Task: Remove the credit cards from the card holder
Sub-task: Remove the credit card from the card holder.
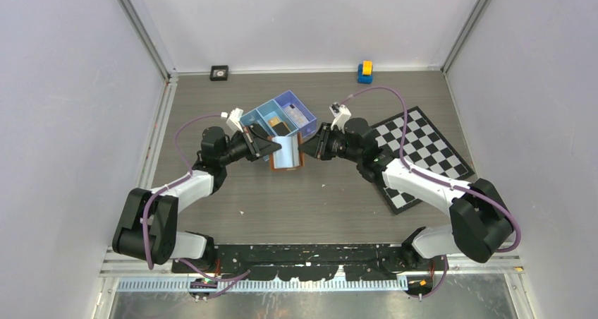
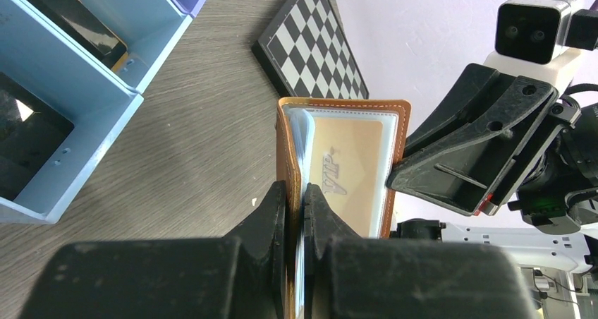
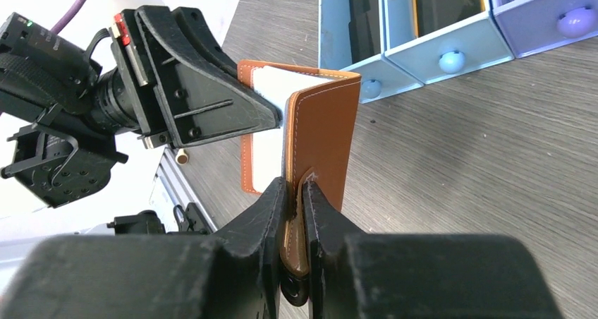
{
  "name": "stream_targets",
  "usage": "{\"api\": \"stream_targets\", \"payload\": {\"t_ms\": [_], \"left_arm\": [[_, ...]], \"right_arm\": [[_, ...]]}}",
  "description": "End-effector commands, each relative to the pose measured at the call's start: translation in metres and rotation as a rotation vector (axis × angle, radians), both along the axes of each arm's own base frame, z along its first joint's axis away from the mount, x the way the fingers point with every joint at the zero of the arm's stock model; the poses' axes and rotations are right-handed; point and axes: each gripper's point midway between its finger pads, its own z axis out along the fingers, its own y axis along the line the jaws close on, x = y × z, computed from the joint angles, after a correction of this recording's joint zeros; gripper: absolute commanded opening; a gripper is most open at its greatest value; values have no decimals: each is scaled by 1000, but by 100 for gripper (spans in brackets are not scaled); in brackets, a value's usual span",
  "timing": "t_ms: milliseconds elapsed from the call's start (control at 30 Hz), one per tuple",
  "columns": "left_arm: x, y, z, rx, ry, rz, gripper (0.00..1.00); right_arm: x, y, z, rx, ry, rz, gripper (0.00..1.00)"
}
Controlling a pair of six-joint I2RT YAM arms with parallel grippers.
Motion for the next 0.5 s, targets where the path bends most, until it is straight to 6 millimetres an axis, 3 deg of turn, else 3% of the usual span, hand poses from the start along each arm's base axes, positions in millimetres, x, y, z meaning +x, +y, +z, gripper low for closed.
{"api": "stream_targets", "payload": {"t_ms": [0,167,467], "left_arm": [[3,1,17,-9,-81,-5,0],[3,2,17,4,-84,0,0],[3,2,16,6,-82,-1,0]], "right_arm": [[12,-1,7,-38,-22,-37,20],[13,1,3,-47,-14,-32,32],[13,5,-4,-63,2,-24,39]]}}
